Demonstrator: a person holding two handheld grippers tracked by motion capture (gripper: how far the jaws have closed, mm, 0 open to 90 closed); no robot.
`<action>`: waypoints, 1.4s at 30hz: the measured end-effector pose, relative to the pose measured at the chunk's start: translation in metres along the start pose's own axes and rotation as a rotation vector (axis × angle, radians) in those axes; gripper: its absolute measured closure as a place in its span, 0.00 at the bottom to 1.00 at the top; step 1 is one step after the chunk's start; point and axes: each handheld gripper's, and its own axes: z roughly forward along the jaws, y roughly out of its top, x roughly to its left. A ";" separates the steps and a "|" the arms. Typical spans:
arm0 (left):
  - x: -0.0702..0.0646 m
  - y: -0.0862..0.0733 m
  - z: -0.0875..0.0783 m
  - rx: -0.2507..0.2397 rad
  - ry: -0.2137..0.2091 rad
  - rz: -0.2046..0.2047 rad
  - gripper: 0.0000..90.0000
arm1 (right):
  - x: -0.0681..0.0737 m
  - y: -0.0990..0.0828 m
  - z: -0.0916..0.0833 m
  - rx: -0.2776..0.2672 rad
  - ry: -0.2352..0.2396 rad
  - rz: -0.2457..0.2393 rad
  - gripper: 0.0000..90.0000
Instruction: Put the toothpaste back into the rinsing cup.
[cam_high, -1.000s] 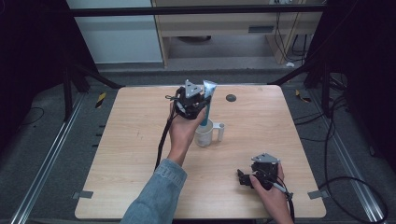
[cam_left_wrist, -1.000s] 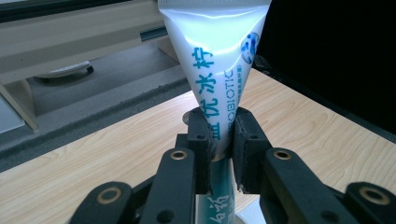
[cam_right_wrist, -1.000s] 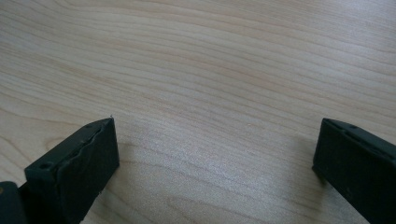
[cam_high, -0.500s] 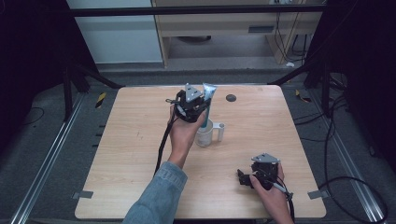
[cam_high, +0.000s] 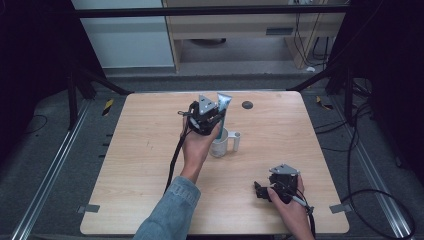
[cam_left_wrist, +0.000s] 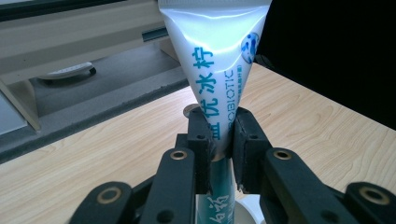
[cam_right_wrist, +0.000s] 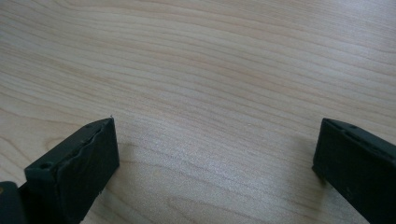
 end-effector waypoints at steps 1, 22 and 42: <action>0.000 -0.001 0.000 0.005 0.001 -0.001 0.87 | 0.000 0.000 0.000 0.000 0.000 0.000 0.00; -0.001 -0.015 0.006 0.013 -0.001 -0.009 0.87 | 0.000 0.000 0.000 0.000 0.000 0.003 0.00; 0.002 -0.035 0.016 0.033 -0.001 -0.031 0.87 | 0.000 0.000 0.000 0.002 0.000 0.006 0.00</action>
